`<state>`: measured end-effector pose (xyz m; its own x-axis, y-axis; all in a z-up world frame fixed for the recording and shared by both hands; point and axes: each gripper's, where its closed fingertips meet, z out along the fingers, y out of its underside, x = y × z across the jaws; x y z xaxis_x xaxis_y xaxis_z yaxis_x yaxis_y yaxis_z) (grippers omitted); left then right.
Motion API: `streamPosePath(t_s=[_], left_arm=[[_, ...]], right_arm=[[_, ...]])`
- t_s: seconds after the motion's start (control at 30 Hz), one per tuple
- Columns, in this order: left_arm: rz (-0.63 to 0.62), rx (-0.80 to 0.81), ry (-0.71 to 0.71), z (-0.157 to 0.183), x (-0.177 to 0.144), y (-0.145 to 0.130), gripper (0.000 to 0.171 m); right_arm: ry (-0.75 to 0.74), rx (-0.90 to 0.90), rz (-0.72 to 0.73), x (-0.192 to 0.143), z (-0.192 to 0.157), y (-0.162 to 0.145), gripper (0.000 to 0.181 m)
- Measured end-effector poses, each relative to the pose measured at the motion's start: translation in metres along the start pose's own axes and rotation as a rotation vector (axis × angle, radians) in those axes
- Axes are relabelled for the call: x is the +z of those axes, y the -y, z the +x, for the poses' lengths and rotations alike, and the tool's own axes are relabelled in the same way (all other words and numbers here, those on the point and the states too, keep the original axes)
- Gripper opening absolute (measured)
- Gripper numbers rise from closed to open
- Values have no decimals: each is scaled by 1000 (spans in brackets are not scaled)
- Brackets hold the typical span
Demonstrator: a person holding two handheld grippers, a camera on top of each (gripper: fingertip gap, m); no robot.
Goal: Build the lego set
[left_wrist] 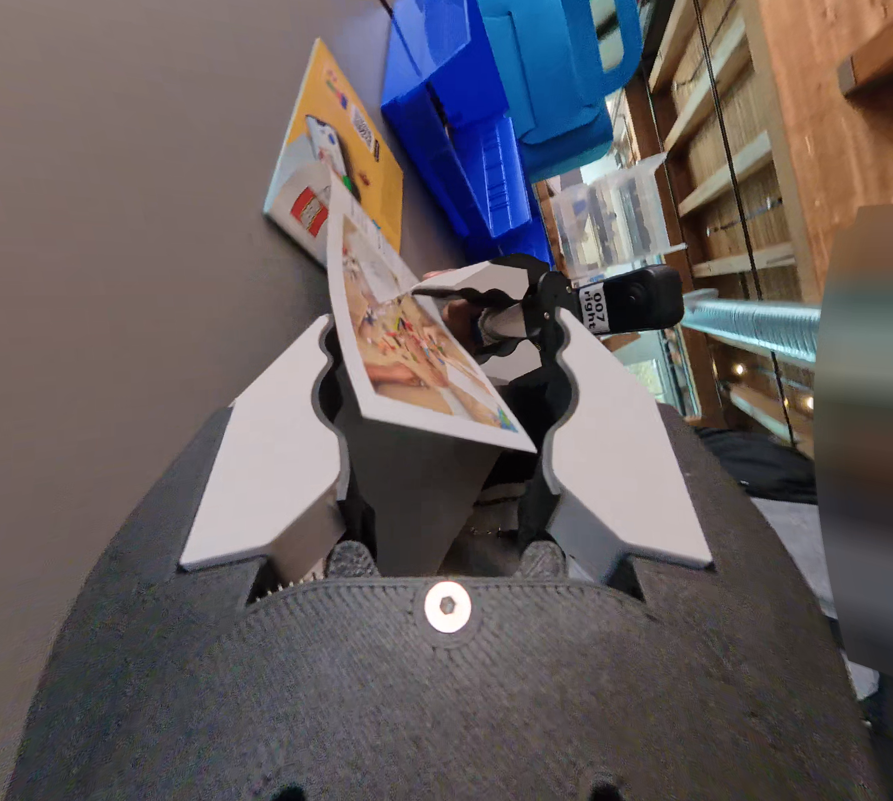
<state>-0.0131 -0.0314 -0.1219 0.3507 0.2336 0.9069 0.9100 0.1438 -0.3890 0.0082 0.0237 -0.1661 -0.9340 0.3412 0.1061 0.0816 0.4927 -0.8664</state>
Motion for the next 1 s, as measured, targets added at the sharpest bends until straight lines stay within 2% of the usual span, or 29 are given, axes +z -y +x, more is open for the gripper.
streamPosePath(t_s=[0.3,0.4,0.43,0.47,0.57,0.77,1.0], left_arm=[[96,-203,9,-18,-13,-28,79],[145,-258,-27,-20,-11,-28,55],[164,-261,-44,-19,-11,-26,41],[185,-258,-57,-19,-11,-23,26],[211,-214,-59,-20,-15,-14,2],[184,-129,-10,-35,-34,16,1],[84,-64,68,-64,-63,65,0]], right_arm=[[-76,-74,-73,7,-1,-8,58],[-86,-97,-83,9,-2,-8,58],[-84,-101,-83,9,-3,-8,59],[-79,-103,-81,9,-4,-7,60],[-54,-88,-75,5,-6,-7,70],[-24,-27,-77,-21,4,-12,73],[-194,105,-158,-55,75,-46,74]])
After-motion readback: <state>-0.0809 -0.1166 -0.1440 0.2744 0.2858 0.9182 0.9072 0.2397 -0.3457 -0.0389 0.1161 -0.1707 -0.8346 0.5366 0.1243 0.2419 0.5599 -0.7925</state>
